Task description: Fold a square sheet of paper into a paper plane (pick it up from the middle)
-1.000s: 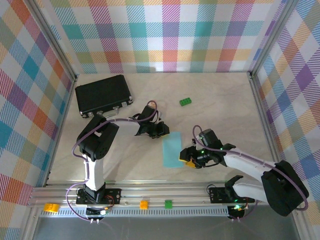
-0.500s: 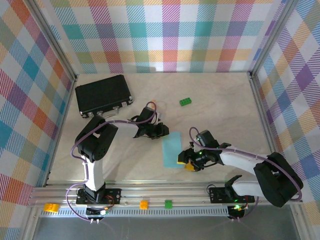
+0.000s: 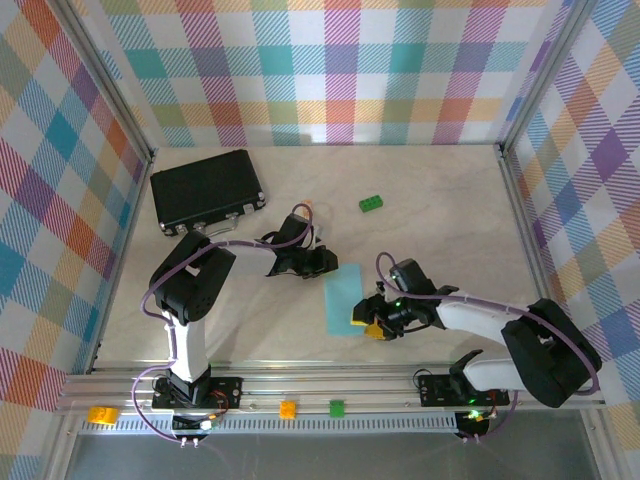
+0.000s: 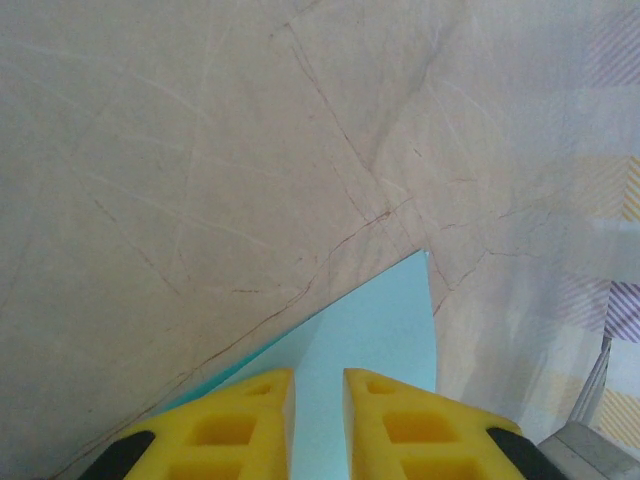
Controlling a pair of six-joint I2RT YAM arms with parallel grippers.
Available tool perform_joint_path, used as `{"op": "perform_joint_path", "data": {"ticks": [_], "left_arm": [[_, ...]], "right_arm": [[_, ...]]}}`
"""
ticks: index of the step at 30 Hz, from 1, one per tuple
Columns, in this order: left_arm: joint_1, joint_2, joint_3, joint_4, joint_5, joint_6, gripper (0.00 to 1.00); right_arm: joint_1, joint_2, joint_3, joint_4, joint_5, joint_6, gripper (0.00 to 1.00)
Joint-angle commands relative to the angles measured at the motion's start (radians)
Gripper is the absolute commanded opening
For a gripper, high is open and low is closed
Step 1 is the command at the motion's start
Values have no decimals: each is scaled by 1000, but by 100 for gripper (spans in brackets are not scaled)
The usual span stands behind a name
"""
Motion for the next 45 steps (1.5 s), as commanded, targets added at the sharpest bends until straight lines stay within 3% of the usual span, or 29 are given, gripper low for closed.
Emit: {"op": "perform_joint_path", "data": {"ticks": [1, 9, 27, 33, 39, 45], "left_arm": [[10, -3, -26, -77, 1, 18, 21], [10, -4, -26, -70, 4, 12, 21], [10, 8, -27, -66, 15, 9, 21], [10, 9, -27, -64, 18, 9, 21], [10, 4, -38, -54, 18, 4, 21], [10, 6, -42, -41, 23, -4, 21]], "right_arm": [[6, -29, 23, 50, 5, 20, 57], [7, -18, 46, -108, 41, -18, 58], [12, 54, 28, -101, 40, 11, 57], [15, 67, 30, -22, 19, 35, 57], [19, -22, 30, -83, 42, 13, 57], [28, 0, 12, -114, 38, 32, 57]]}}
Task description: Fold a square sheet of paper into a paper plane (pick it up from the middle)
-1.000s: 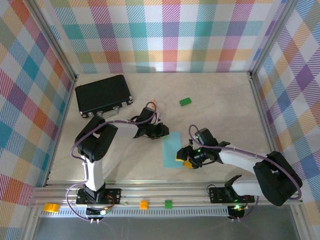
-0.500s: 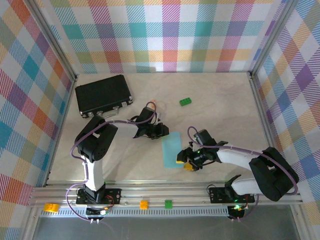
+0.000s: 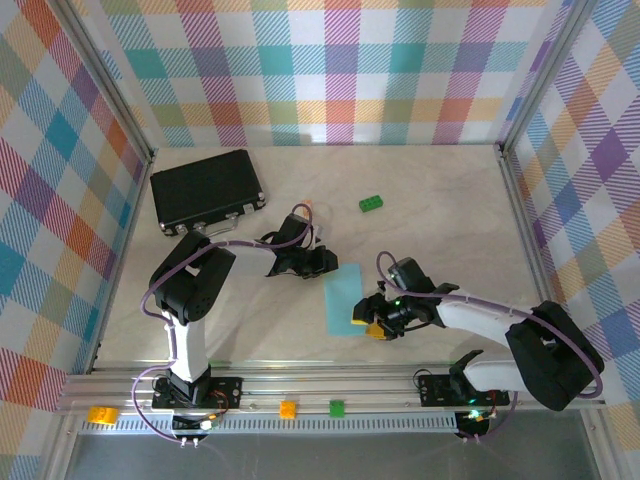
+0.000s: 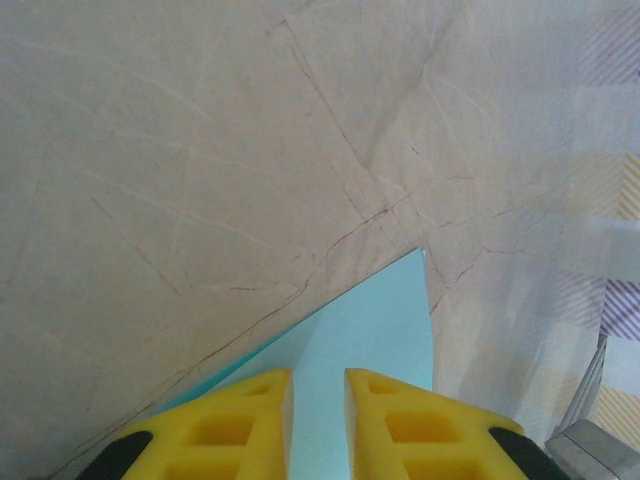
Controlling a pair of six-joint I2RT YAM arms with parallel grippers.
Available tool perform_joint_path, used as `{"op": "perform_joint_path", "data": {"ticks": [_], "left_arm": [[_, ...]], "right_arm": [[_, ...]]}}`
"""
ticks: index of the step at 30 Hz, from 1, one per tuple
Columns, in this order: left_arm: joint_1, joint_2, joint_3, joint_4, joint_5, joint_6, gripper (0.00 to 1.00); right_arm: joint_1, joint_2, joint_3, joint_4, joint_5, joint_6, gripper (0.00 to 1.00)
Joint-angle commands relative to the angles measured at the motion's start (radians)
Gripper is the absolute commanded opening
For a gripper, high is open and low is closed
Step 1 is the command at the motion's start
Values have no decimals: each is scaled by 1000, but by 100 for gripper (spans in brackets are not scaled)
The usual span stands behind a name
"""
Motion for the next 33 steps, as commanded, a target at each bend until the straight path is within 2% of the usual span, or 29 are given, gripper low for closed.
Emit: {"op": "perform_joint_path", "data": {"ticks": [1, 9, 20, 33], "left_arm": [[8, 8, -36, -53, 14, -3, 21], [8, 7, -35, -55, 13, -1, 21], [8, 8, -35, -50, 25, -4, 21], [8, -1, -36, -50, 31, -4, 22]], "right_arm": [[17, 17, -20, -23, -1, 15, 57], [32, 55, -9, -27, 31, 19, 57], [32, -13, 2, 133, 120, 69, 56], [32, 14, -16, 183, 111, 86, 57]]}}
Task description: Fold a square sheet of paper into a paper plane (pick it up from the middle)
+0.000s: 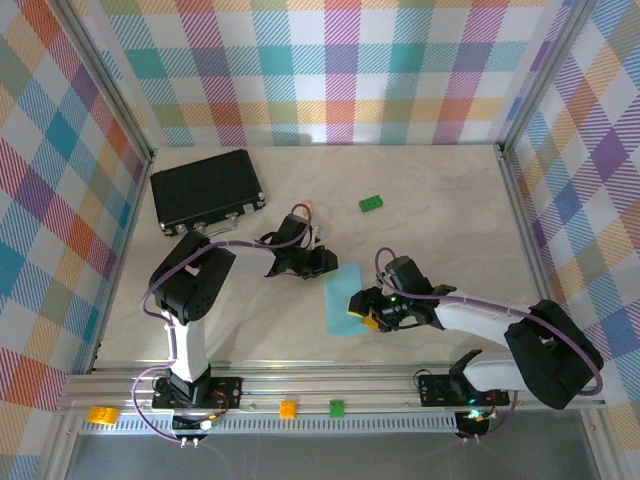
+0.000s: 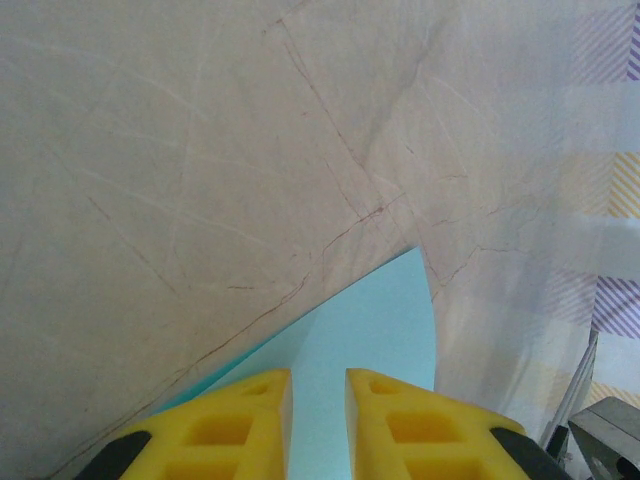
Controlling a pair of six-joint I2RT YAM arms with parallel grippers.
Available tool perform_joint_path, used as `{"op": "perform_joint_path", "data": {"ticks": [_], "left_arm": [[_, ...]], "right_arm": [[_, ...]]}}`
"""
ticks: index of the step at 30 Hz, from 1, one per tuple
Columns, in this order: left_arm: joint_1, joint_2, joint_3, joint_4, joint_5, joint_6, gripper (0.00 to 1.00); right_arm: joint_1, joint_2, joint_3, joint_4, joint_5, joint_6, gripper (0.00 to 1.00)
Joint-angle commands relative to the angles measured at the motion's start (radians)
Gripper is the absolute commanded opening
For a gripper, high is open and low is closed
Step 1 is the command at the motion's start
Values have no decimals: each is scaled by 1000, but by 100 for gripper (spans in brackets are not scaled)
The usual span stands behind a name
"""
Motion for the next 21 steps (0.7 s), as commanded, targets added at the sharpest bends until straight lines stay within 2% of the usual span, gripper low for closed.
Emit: {"op": "perform_joint_path", "data": {"ticks": [1, 9, 21], "left_arm": [[5, -2, -30, -68, 15, -1, 22], [5, 3, -25, -73, 16, 2, 22], [5, 0, -17, -87, 16, 8, 22]], "right_arm": [[3, 6, -6, 25, -12, 15, 57], [4, -59, -8, -178, -38, -48, 58], [6, 3, -32, -92, -68, -11, 58]]}}
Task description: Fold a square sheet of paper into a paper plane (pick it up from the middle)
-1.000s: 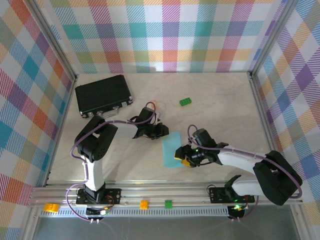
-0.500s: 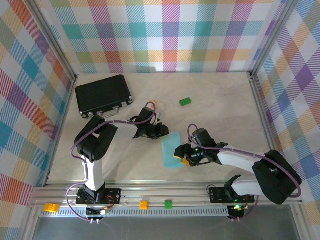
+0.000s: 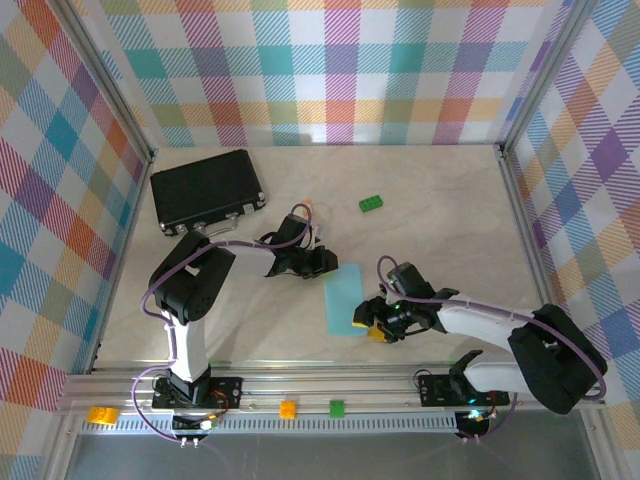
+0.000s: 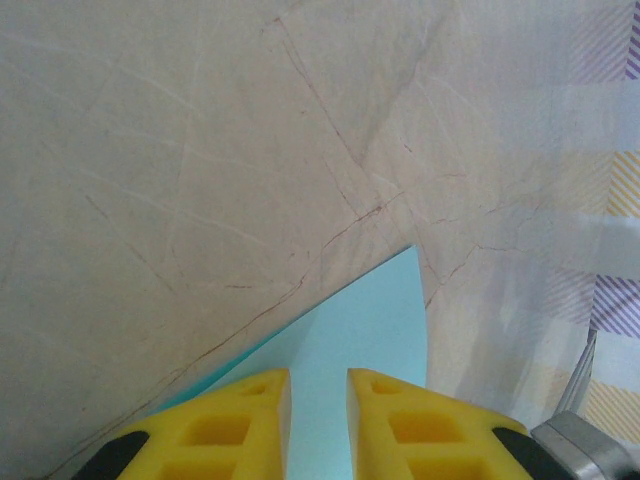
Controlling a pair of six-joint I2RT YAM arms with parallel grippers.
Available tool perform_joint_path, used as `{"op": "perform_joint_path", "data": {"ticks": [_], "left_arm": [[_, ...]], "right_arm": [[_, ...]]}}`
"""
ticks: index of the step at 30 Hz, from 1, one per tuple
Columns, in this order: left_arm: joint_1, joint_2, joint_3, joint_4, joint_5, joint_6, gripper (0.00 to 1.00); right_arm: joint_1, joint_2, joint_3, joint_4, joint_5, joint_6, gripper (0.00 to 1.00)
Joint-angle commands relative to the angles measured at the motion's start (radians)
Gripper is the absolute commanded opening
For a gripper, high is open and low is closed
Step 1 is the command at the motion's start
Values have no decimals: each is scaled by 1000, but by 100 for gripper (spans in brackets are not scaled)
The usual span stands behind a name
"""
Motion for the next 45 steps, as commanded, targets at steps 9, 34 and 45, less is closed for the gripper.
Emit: {"op": "perform_joint_path", "data": {"ticks": [9, 34, 45], "left_arm": [[5, -2, -22, -83, 13, 5, 23], [5, -16, -21, -74, 17, -4, 23], [5, -23, -22, -72, 20, -3, 23]], "right_arm": [[6, -6, -7, 157, 16, 55, 55], [6, 12, -26, 95, -2, 87, 59], [6, -13, -44, 194, 51, 97, 54]]}}
